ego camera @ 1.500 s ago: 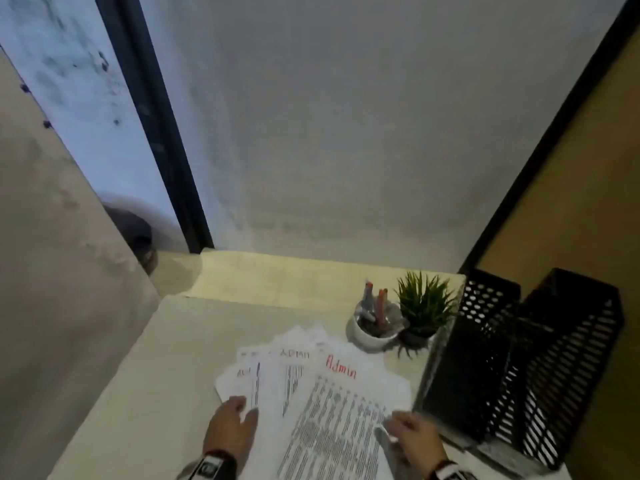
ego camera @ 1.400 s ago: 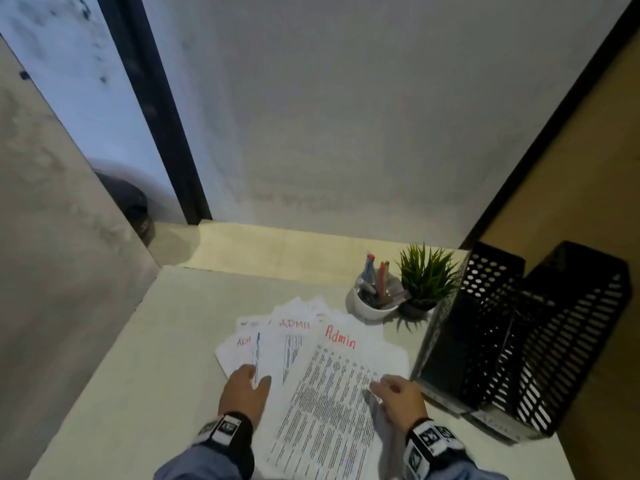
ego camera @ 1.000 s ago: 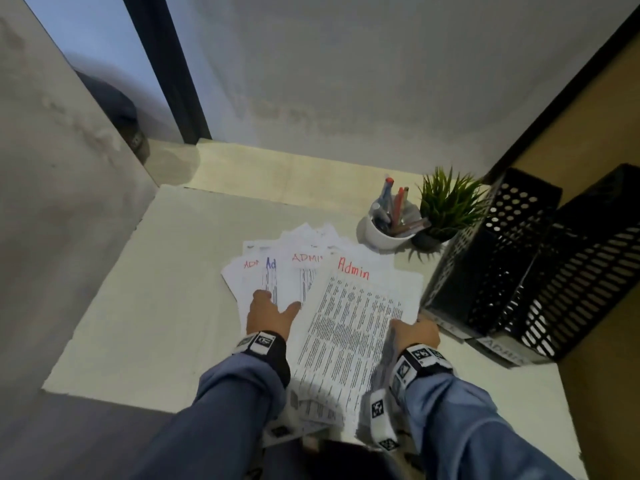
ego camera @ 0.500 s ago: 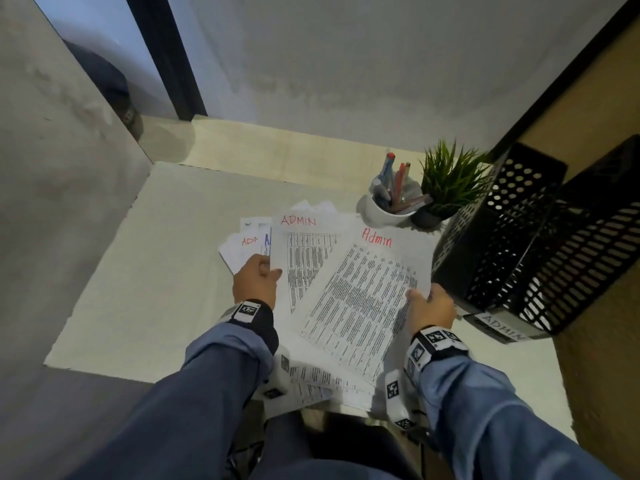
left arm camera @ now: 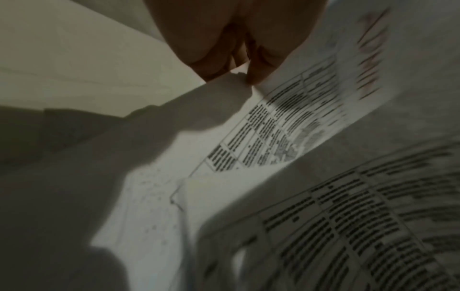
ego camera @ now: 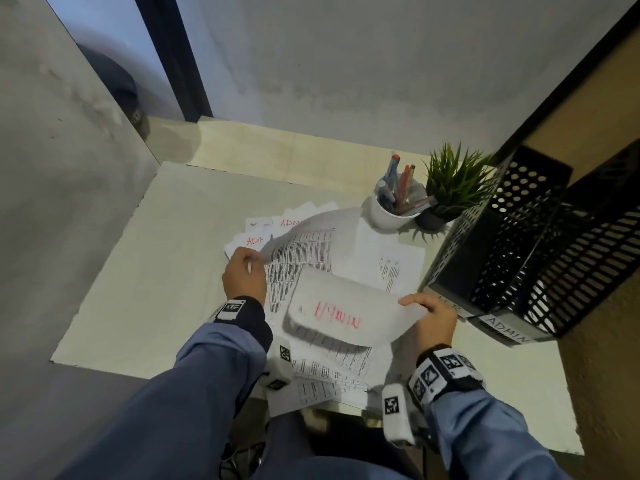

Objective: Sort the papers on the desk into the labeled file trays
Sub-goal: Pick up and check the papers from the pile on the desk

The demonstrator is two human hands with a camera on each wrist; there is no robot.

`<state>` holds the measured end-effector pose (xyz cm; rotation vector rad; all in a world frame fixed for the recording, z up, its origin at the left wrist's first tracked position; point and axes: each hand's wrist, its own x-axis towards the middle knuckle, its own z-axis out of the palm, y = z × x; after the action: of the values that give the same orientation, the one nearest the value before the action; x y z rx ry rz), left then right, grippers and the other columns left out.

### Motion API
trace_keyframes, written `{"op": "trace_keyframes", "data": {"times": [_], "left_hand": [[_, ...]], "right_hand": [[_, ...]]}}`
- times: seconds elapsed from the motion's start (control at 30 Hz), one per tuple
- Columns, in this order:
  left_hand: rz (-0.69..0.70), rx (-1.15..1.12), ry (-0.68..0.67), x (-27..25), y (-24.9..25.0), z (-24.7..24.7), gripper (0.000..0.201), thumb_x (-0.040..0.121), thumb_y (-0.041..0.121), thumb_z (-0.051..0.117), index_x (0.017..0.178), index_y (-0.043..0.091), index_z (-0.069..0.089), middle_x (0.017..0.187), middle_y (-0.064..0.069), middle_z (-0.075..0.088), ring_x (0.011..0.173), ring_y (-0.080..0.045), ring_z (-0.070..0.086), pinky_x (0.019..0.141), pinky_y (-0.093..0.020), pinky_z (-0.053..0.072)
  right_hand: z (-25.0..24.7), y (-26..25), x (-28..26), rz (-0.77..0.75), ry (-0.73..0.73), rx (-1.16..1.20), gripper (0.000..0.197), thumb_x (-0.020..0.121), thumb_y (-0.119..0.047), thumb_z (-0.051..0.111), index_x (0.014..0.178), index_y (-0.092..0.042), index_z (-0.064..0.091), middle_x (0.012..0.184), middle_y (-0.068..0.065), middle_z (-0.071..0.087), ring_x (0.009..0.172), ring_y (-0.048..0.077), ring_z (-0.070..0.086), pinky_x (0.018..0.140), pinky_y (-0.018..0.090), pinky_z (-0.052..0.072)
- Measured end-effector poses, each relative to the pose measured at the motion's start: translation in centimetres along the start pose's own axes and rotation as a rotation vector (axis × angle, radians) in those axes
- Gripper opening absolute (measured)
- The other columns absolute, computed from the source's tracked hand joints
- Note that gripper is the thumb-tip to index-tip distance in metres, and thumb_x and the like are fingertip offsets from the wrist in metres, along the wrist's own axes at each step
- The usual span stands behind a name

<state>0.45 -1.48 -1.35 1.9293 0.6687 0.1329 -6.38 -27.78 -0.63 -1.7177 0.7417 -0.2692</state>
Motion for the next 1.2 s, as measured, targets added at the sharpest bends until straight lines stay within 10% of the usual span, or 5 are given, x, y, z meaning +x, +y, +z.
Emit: {"op": "trace_keyframes", "data": {"times": [0.27,0.4,0.57,0.73,1.2], "left_hand": [[-0.263,-0.239,-0.380,-1.1,0.0,1.2,0.043,0.076,-0.014,0.046,0.051,0.013,0.068,0.079,-0.016,0.066,0.079,-0.030,0.059,0.076,-0.034,0.050],[-0.356,-0.360,-0.603,-2.2,1.4,0.6,0.037,0.064,-0.023,0.056,0.046,0.007,0.070,0.079,-0.011,0.071,0.081,-0.030,0.063,0.066,-0.029,0.056],[-0.218,-0.144,-0.294,-2.0,0.8,0.9,0.053,0.071,-0.019,0.035,0.048,0.015,0.068,0.100,-0.009,0.071,0.102,-0.027,0.060,0.094,-0.034,0.044],[-0.349,0.064,-0.238,-0.7,0.5,1.7,0.030,0.087,0.011,0.052,0.116,0.009,0.058,0.124,-0.014,0.060,0.113,-0.035,0.057,0.100,-0.039,0.046],[0.150,0.298,-0.325,-1.4,1.5,-0.4,0.012,0.087,0.010,0.061,0.091,0.010,0.071,0.085,-0.012,0.067,0.080,-0.022,0.057,0.079,-0.026,0.042]], "right_hand": [[0.7,-1.2,2.0,0.110,-0.186,0.103,0.031,0.082,0.018,0.048,0.061,0.003,0.066,0.093,0.016,0.064,0.080,0.019,0.058,0.076,0.015,0.048],[0.6,-1.1,2.9,0.191,-0.101,0.126,0.028,0.082,0.017,0.048,0.065,-0.005,0.055,0.047,-0.002,0.059,0.059,0.021,0.053,0.047,0.016,0.046],[0.6,-0.1,2.9,0.237,-0.189,-0.052,0.024,0.075,0.019,0.051,0.077,0.000,0.065,0.068,0.009,0.062,0.069,0.023,0.057,0.059,0.021,0.049],[1.0,-0.2,1.0,0.362,-0.306,0.239,0.056,0.081,0.016,0.034,0.037,-0.008,0.058,0.041,0.008,0.052,0.039,0.020,0.048,0.042,0.017,0.041],[0.7,0.0,1.3,0.380,-0.375,0.223,0.056,0.067,0.029,0.037,0.033,-0.010,0.059,0.037,0.001,0.052,0.038,0.019,0.047,0.037,0.016,0.040]]}}
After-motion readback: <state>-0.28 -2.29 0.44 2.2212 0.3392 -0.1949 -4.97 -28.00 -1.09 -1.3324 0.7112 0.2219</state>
